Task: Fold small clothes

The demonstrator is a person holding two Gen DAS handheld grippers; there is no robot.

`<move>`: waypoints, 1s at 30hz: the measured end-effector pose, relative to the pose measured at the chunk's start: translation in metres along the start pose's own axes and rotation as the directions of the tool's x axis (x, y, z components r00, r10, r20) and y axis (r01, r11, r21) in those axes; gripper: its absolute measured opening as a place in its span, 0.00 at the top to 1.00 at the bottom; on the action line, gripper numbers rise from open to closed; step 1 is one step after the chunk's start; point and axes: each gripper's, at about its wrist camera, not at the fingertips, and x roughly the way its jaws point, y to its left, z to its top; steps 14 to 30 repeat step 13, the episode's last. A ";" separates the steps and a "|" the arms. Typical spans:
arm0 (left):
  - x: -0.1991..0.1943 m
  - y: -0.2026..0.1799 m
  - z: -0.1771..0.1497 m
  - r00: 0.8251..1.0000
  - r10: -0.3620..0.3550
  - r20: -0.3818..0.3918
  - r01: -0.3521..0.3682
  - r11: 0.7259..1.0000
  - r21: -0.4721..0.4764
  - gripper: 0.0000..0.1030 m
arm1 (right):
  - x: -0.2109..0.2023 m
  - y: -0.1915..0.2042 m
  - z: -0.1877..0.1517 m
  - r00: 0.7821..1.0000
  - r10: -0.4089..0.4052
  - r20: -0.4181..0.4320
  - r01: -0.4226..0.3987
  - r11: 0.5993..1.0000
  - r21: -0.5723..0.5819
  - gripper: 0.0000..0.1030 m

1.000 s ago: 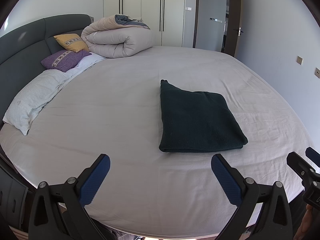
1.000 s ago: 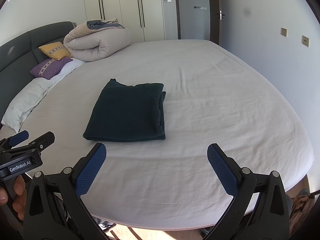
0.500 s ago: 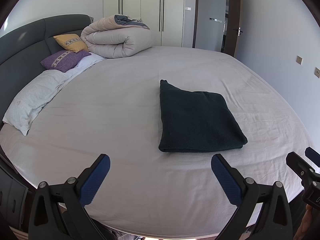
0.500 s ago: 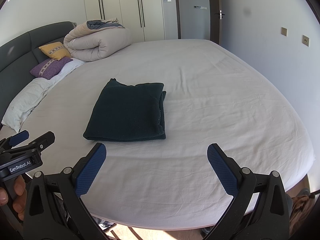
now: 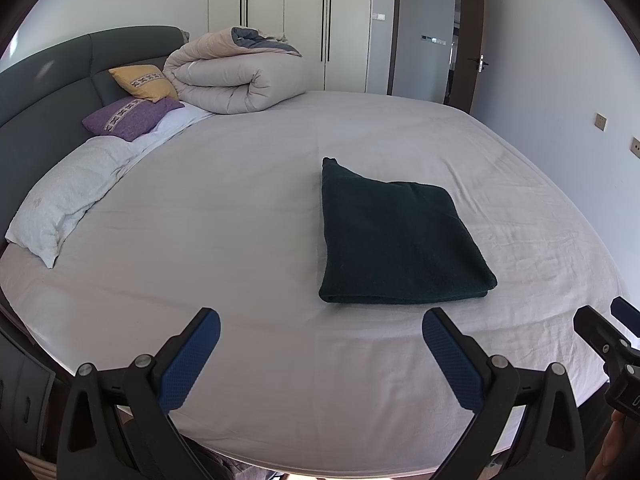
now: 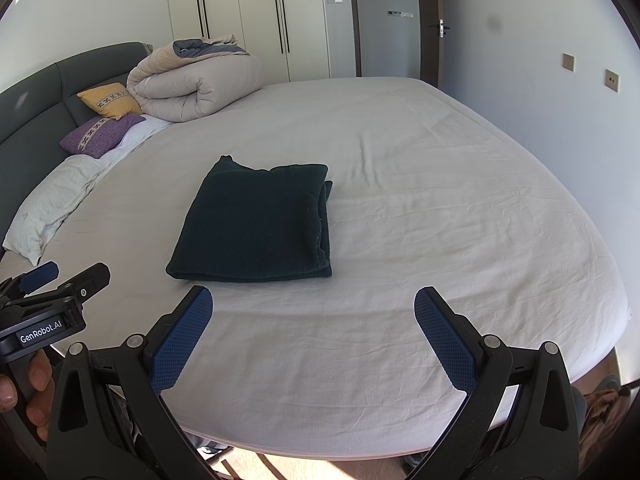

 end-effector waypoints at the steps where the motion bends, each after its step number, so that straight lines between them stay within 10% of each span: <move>1: 0.000 0.000 0.000 1.000 0.001 -0.001 -0.001 1.000 0.000 0.00 | 0.000 0.000 0.000 1.000 0.001 0.000 -0.001 1.000 0.000 0.00; 30: 0.001 0.004 0.001 1.000 0.009 0.005 -0.009 1.000 -0.004 0.00 | 0.003 0.002 -0.007 1.000 0.006 -0.011 -0.006 1.000 0.004 0.00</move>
